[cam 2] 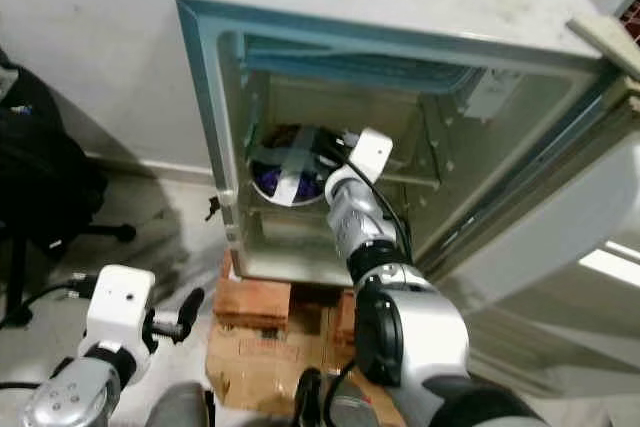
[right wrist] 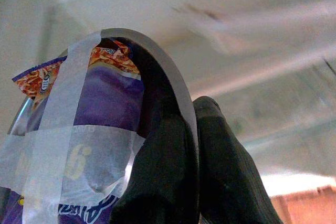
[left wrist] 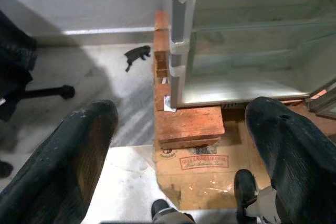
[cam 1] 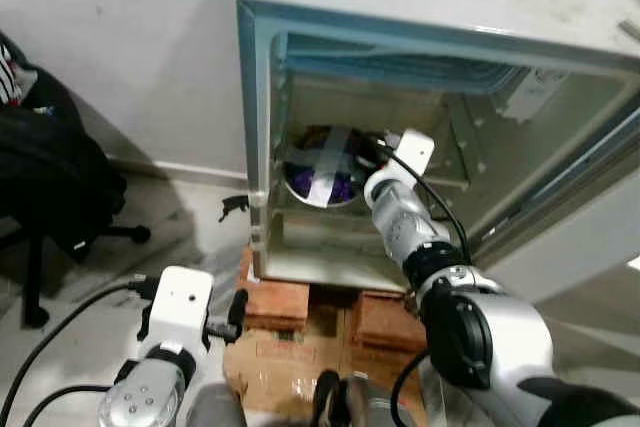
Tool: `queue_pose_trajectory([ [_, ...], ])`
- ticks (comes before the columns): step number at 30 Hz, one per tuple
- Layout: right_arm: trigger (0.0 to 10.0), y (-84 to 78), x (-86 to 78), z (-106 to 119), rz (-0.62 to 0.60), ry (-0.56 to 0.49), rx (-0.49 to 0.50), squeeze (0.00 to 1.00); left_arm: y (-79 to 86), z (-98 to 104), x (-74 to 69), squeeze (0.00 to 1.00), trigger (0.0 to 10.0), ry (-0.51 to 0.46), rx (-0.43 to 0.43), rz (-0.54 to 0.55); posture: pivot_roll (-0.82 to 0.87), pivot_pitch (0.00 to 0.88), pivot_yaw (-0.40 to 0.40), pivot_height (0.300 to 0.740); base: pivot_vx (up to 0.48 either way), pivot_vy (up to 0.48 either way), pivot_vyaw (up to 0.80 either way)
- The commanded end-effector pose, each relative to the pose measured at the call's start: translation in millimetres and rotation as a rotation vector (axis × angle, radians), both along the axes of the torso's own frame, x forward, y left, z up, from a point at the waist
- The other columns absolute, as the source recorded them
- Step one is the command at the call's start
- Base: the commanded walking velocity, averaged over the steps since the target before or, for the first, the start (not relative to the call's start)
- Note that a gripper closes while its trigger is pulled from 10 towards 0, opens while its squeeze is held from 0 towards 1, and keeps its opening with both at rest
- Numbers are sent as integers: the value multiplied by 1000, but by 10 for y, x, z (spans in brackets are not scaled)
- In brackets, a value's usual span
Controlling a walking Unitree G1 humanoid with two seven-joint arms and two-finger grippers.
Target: Restocking fridge
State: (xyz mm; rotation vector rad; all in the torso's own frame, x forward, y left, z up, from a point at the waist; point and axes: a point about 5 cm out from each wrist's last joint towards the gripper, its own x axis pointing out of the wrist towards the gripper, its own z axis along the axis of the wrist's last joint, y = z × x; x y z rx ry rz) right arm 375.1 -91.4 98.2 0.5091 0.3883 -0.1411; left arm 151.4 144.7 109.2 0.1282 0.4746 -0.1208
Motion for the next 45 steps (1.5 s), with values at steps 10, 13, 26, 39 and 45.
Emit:
queue_pose_trajectory([
  [10, 10000, 22, 7, 26, -143, 12, 154, 0, -215, 73, -235, 0, 10000, 34, -60, 3, 290, 312, -152, 740, 0, 0, 0],
  [13, 10000, 27, 34, 79, -161, 9, 170, 0, -241, 91, -255, 0, 10000, 35, -67, 1, 297, 324, -164, 740, 0, 0, 0],
  [26, 10000, 348, 190, 559, -175, -48, 316, 0, -273, 162, -440, 0, 10000, 56, -63, 82, 364, 367, -205, 740, 0, 0, 0],
  [39, 10000, 710, 179, 783, -41, -115, 311, 0, -403, 257, -444, 0, 10000, 22, -115, 120, 387, 390, -224, 740, 0, 0, 0],
  [45, 10000, 697, 210, 868, -19, -152, 264, 0, -421, 267, -432, 0, 10000, 9, -121, 140, 373, 386, -229, 740, 0, 0, 0],
])
